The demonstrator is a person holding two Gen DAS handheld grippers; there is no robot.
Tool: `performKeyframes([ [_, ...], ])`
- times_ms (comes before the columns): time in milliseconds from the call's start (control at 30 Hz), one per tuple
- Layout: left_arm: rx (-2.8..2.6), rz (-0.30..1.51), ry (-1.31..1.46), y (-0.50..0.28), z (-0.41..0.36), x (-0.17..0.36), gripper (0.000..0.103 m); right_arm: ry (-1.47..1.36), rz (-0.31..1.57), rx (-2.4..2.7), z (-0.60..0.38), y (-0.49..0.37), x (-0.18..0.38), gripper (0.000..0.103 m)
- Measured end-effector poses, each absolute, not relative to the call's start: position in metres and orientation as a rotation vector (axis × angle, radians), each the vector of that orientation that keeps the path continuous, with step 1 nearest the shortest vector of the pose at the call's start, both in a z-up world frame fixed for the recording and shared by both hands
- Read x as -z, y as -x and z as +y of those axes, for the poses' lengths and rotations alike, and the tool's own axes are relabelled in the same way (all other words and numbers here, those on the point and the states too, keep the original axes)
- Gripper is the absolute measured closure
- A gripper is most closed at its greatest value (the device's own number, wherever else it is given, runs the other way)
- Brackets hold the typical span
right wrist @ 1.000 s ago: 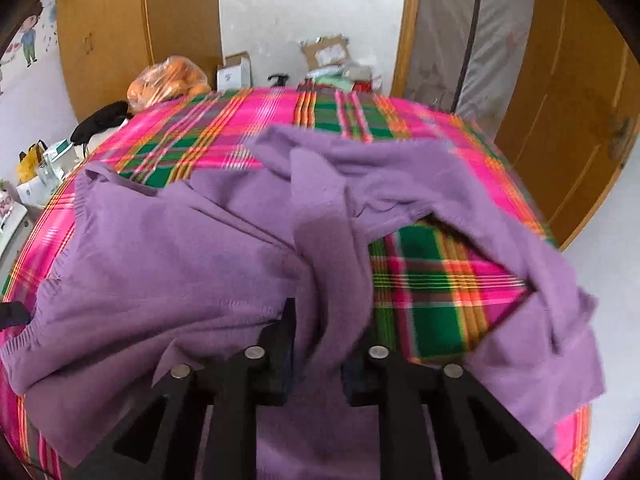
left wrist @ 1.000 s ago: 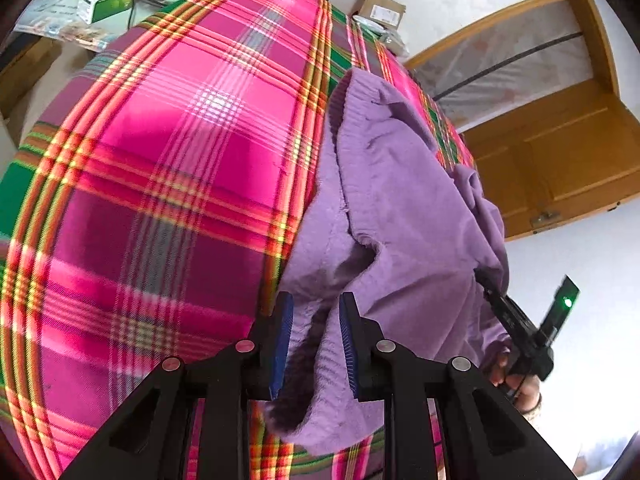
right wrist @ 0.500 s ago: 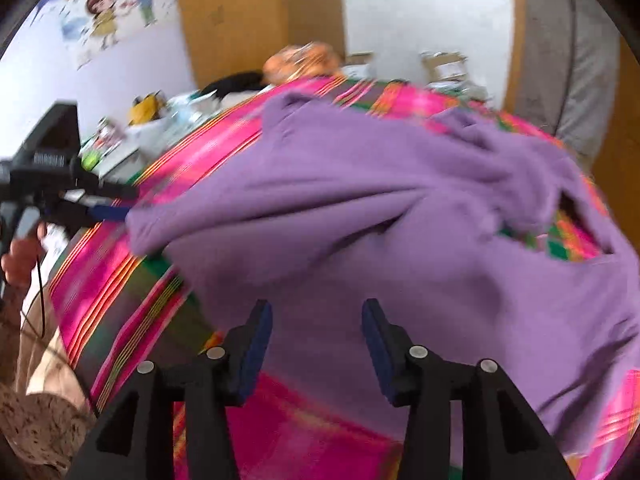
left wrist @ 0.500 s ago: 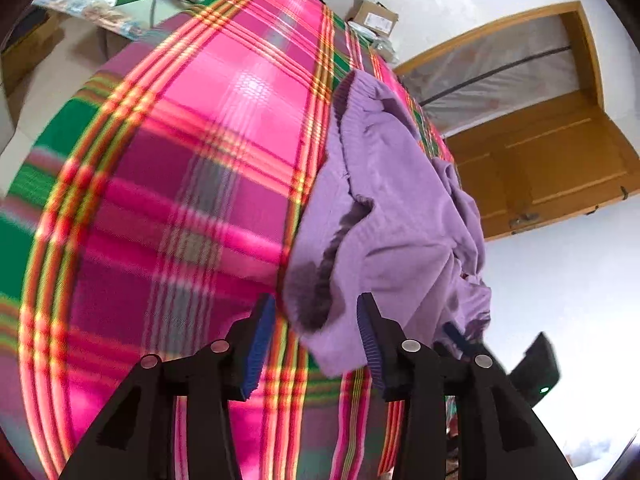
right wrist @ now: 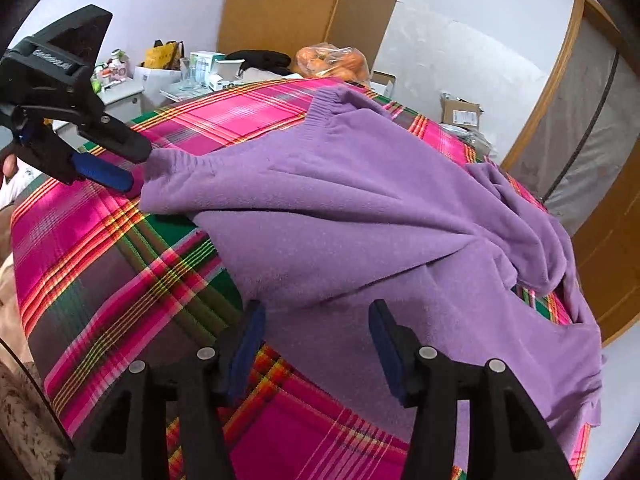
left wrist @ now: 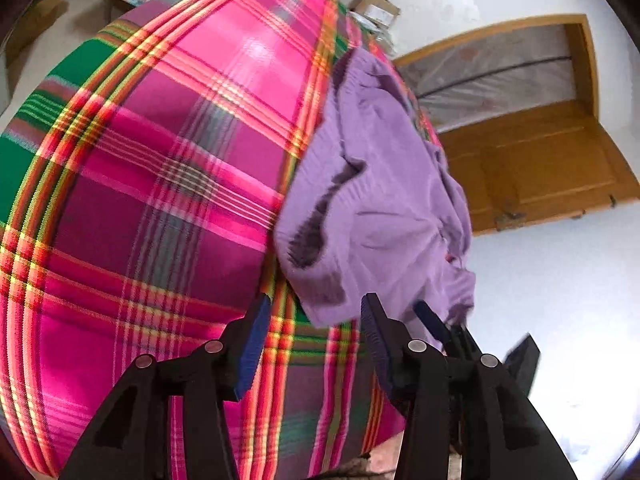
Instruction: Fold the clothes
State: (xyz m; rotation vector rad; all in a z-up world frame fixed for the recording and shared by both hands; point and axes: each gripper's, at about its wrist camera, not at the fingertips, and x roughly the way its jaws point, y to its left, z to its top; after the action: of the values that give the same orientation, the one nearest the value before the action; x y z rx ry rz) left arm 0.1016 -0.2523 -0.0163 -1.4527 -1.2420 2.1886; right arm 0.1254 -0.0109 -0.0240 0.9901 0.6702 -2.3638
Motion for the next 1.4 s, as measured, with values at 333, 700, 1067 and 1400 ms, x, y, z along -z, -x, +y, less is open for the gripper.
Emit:
performKeyframes([
  [333, -2.182, -1.346, 1.434, -0.094, -0.248, 0.026, 0.056, -1.025, 0.522, 2.412, -0.008, -0.118, 0.025, 0.05],
  [700, -2.216, -1.356, 1.404, -0.1, -0.25, 0.022, 0.092, -1.007, 0.533, 2.465, 0.003, -0.134, 0.014, 0.099],
  [1067, -2.153, -1.402, 1.341, -0.138, -0.255, 0.01, 0.093, -0.976, 0.402, 2.534, 0.059, -0.175, -0.037, 0.1],
  [1400, -2.266, -1.304, 1.406, -0.154, -0.26, 0.011, 0.097, -1.178, 0.403, 2.414, 0.071, -0.178, -0.004, 0.1],
])
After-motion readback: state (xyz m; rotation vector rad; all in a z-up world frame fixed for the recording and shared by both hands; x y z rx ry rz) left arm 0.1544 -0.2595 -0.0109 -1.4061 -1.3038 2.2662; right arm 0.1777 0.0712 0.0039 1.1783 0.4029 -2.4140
